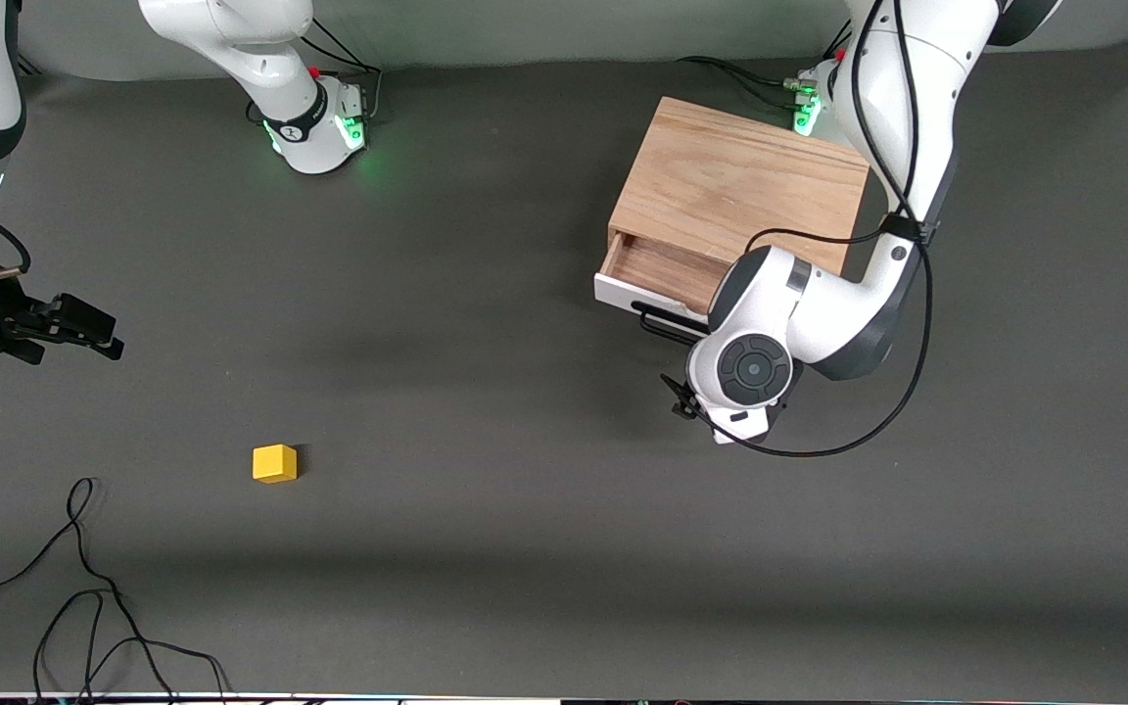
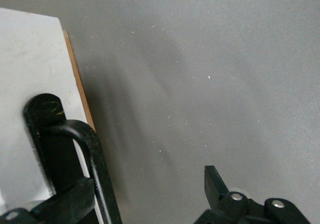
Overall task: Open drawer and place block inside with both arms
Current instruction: 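Pull the drawer handle outward with the left gripper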
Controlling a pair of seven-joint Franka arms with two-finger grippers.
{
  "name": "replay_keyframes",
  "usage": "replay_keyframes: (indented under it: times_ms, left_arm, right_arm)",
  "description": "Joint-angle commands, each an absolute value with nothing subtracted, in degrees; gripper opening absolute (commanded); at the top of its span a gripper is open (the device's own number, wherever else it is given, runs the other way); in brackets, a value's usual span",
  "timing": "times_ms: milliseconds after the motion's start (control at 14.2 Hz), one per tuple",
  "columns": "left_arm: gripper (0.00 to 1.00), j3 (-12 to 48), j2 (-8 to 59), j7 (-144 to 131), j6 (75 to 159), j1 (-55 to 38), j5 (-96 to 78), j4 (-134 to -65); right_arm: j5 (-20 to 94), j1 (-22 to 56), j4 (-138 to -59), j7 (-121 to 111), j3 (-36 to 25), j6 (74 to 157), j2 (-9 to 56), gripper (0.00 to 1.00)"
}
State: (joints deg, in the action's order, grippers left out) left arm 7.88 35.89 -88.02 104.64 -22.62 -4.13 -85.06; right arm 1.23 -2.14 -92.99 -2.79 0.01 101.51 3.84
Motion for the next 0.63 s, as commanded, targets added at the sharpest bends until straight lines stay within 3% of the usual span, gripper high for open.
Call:
replay_keyframes:
  times_ms: [0,353,423,564]
  left_arm:
    - [0.99,7.91,35.43,-88.59,102.23,-23.73,-4.92,-85.08]
    - [0.98,7.91,35.42,-88.59,101.86,-23.47,-4.92,-84.81]
    - [0.91,7.91,35.77,-88.51,102.21,-23.47,-4.75,-84.81]
    - [0.45,7.91,36.12,-88.16,104.58,-23.47,-4.48,-85.08]
  right_arm:
    - [0.26,-2.02,-92.99,-2.11,0.18,102.13,3.60,1.00]
    - [0.26,-2.11,-93.08,-2.02,0.26,102.04,3.69,1.00]
    - [0.26,-2.02,-93.16,-2.02,0.26,102.04,3.60,1.00]
    - [0.18,-2.02,-93.34,-2.02,0.26,102.04,3.52,1.00]
